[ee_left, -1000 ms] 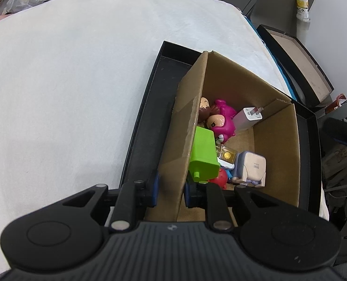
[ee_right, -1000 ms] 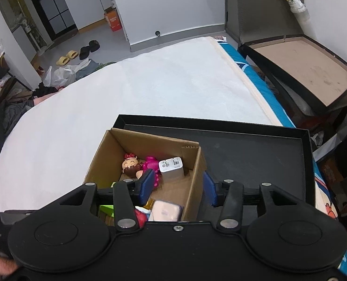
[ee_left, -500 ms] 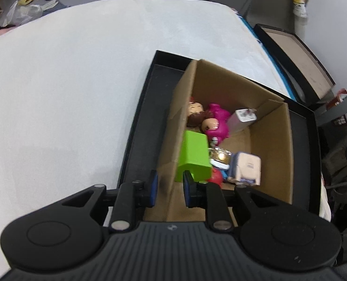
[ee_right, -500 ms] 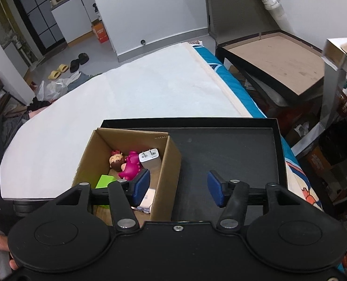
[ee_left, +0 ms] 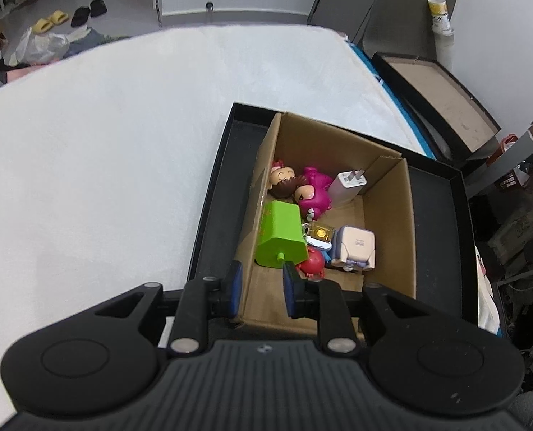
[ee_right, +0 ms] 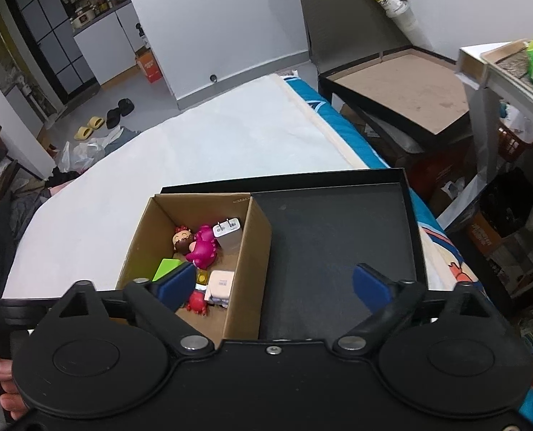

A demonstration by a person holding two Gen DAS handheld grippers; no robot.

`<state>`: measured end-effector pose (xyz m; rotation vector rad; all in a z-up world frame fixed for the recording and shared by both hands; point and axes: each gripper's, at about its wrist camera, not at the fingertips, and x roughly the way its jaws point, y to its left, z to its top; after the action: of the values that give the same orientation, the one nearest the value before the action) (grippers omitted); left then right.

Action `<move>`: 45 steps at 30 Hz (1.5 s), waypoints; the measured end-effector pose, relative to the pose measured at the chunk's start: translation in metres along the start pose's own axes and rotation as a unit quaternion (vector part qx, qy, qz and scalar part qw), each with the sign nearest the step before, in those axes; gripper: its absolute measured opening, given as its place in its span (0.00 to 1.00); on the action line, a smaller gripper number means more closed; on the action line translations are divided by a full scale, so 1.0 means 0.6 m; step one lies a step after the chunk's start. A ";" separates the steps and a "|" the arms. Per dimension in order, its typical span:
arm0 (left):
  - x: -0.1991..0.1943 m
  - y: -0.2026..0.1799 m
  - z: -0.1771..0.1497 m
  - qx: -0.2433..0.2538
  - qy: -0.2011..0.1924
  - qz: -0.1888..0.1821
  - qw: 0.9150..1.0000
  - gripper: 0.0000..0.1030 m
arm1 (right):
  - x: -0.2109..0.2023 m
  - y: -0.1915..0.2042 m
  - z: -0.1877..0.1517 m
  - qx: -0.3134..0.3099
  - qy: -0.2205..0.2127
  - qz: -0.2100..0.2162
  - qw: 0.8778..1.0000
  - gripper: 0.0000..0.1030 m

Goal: Organize rigid objects

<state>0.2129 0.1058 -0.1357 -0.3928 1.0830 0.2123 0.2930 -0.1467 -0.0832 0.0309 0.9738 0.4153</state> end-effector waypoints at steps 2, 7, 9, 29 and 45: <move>-0.013 -0.004 -0.004 0.005 -0.007 -0.001 1.000 0.42 | -0.012 -0.002 -0.006 0.002 -0.009 -0.001 1.000 0.99; -0.048 -0.013 -0.016 0.019 -0.034 -0.002 0.999 0.72 | -0.034 -0.010 -0.022 0.019 -0.029 -0.002 0.999 1.00; -0.061 -0.013 -0.022 0.018 -0.037 -0.010 0.999 0.81 | -0.041 -0.013 -0.029 0.027 -0.035 -0.003 0.999 1.00; -0.191 -0.026 -0.081 0.057 -0.108 -0.059 0.991 0.92 | -0.163 0.017 -0.076 0.047 -0.104 -0.015 0.993 1.00; -0.282 -0.039 -0.152 0.102 -0.155 -0.068 0.980 0.95 | -0.232 0.058 -0.114 0.026 -0.138 -0.019 0.990 1.00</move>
<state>0.0695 0.0506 -0.0177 -0.2391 0.7595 0.0369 0.1579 -0.1748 -0.0041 0.1144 0.7113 0.3392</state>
